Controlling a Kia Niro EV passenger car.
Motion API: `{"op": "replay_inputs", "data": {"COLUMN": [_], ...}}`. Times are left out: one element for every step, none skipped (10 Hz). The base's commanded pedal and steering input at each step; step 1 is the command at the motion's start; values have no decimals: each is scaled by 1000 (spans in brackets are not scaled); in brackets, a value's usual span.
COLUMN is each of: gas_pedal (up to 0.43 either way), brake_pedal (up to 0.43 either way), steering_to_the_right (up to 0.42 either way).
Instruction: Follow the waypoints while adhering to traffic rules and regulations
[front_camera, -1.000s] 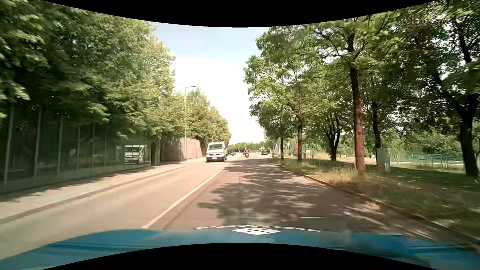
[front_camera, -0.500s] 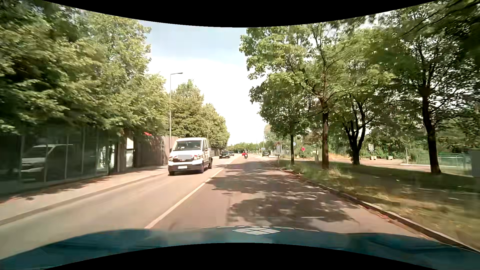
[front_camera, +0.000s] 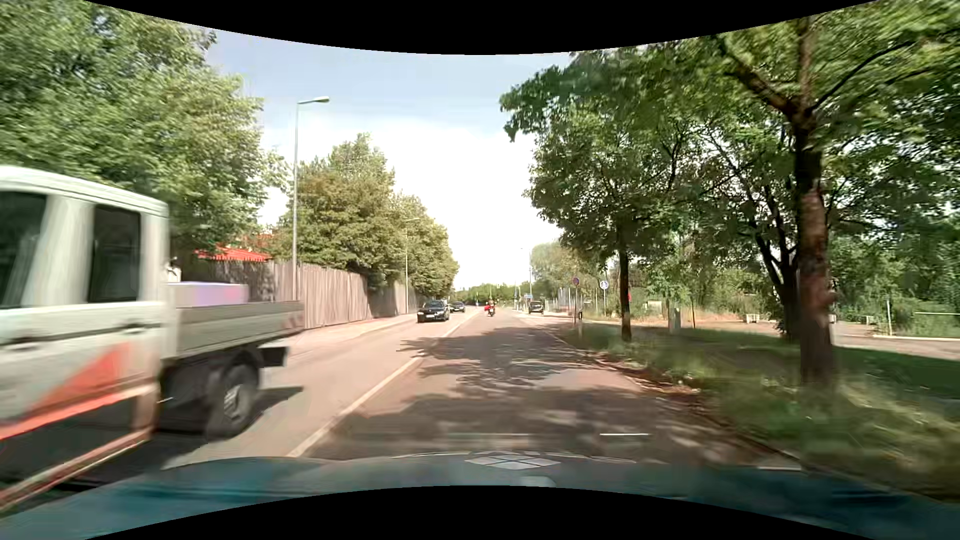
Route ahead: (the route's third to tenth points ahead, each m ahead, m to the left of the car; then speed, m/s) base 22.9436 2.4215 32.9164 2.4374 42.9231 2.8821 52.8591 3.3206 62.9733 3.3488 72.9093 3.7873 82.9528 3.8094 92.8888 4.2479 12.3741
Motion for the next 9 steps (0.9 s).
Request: {"op": "replay_inputs", "data": {"gas_pedal": [67,67,47,0,0,0,0,0,0], "brake_pedal": [0,0,0,0,0,0,0,0,0], "steering_to_the_right": [-4,-5,-4,-5,-5,-5,-6,-6,-6]}}
